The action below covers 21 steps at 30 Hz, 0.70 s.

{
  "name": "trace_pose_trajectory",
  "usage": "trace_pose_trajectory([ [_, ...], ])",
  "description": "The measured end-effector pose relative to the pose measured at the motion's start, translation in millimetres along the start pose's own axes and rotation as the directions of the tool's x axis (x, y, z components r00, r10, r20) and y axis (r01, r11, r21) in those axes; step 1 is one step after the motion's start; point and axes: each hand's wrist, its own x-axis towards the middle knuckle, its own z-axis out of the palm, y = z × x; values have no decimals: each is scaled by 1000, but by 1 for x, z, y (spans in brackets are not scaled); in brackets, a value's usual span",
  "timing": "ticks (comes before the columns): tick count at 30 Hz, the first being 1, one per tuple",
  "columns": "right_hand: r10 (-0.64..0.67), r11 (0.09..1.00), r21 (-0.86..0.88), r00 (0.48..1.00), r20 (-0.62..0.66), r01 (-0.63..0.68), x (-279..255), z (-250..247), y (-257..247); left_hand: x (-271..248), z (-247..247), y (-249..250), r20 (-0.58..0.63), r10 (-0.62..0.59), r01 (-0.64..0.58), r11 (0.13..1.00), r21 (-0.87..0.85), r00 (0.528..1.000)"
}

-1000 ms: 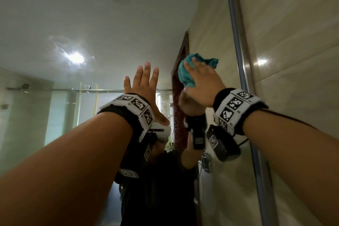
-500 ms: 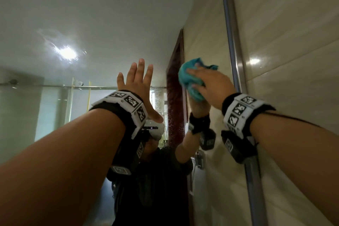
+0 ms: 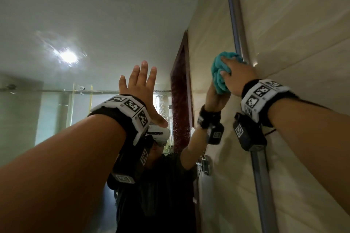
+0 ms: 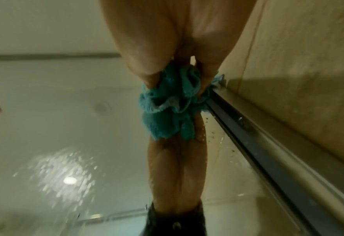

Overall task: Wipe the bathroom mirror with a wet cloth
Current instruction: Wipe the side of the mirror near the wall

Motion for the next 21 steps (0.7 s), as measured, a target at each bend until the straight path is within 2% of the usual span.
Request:
trace_pose_trajectory([
  [2, -20, 998, -66, 1000, 1, 20, -8, 6, -10, -1, 0, 0, -6, 4, -4, 1000, -6, 1000],
  [5, -157, 985, -75, 988, 5, 157, -30, 15, -30, 1, 0, 0, 0, -1, 1, 1000, -3, 1000],
  [8, -346, 934, -74, 936, 57, 350, -49, 20, -45, 4, 0, 1, 5, -19, 19, 1000, 2, 1000],
  [10, -410, 910, -47, 910, 59, 412, -50, 19, -43, 4, 2, 1, 3, -22, 22, 1000, 1, 1000],
  [11, -373, 927, -33, 927, 33, 374, -44, 18, -36, 4, 3, 1, -2, -20, 20, 1000, 2, 1000],
  [13, -189, 982, -10, 981, -32, 189, -27, 15, -18, 2, 4, 1, -4, -11, 11, 1000, -2, 1000],
  [15, -47, 999, -26, 997, -53, 46, -16, 14, -7, 1, 3, 1, -1, -3, 3, 1000, -5, 1000],
  [19, 42, 998, -53, 999, -32, -44, -6, 19, -20, 3, 3, 1, -2, -1, 1, 1000, -16, 1000],
  [21, -11, 999, -41, 1000, -28, 10, 8, 18, -31, 4, 2, 1, 1, -7, 7, 1000, -10, 1000],
])
